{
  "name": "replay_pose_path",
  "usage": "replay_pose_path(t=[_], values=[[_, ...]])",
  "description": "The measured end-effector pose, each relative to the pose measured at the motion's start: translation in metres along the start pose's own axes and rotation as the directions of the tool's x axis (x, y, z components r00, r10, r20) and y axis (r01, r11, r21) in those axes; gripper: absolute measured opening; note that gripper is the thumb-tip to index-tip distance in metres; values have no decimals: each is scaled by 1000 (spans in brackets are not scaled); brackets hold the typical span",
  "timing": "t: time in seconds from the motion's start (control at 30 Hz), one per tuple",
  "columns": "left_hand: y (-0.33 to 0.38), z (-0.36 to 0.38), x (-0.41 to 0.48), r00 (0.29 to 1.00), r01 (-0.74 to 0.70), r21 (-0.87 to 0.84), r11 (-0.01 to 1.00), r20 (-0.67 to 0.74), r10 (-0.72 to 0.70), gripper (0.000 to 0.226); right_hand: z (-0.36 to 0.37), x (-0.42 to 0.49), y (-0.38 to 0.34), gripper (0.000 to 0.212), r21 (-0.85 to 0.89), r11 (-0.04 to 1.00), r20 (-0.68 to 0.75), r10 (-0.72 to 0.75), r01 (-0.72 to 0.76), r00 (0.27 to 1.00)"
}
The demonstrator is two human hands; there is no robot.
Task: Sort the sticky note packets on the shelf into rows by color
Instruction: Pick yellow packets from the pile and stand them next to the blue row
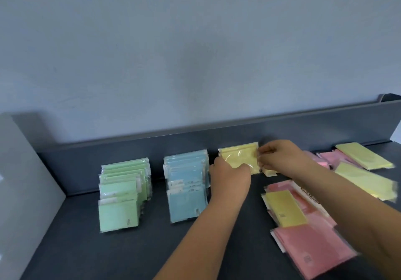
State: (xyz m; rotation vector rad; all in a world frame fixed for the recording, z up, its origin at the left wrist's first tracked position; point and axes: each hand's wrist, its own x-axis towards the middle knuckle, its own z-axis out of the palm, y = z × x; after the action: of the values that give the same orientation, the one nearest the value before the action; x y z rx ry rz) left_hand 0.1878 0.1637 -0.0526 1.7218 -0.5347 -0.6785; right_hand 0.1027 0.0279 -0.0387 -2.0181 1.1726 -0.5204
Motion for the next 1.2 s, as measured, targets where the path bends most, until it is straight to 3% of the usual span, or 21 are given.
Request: replay_pose_path(t=[0.27,0.37,0.5,0.57,0.63,0.73,0.93,1.07,1.2], values=[[11,8,-2,999,1,-35,999,-41,-2,30,-8,14,10,17,51,999,29,-18,16,999],[11,6,-4,997,2,-26,1000,-76,-4,25,-10,12,10,17,-5,998,31,-59,60,998],[16,5,-6,982,-85,107,991,-161,102,25,-14,9,8,19,-154,977,-18,-153,149,988],[19,7,-7,976,-140,242,960,-129,175,39,-17,5,9,22,-178,964,-40,-209,199,977],[23,7,-12,969,-195,371,908,-71,237,49,-22,-3,11,25,-151,958,-42,-251,242,967],[27,7,-20,934,-294,531,794,-17,357,44,-35,-16,19,33,-147,942,-44,-312,303,949],[30,19,-37,870,-362,728,582,39,491,60,-73,-38,38,42,-138,925,-79,-367,355,927],[31,28,-44,835,-382,818,430,106,541,66,-86,-53,49,55,-206,908,-116,-392,364,913],[27,35,-42,847,-364,880,306,175,502,67,-88,-57,60,76,-348,869,-44,-389,351,920]])
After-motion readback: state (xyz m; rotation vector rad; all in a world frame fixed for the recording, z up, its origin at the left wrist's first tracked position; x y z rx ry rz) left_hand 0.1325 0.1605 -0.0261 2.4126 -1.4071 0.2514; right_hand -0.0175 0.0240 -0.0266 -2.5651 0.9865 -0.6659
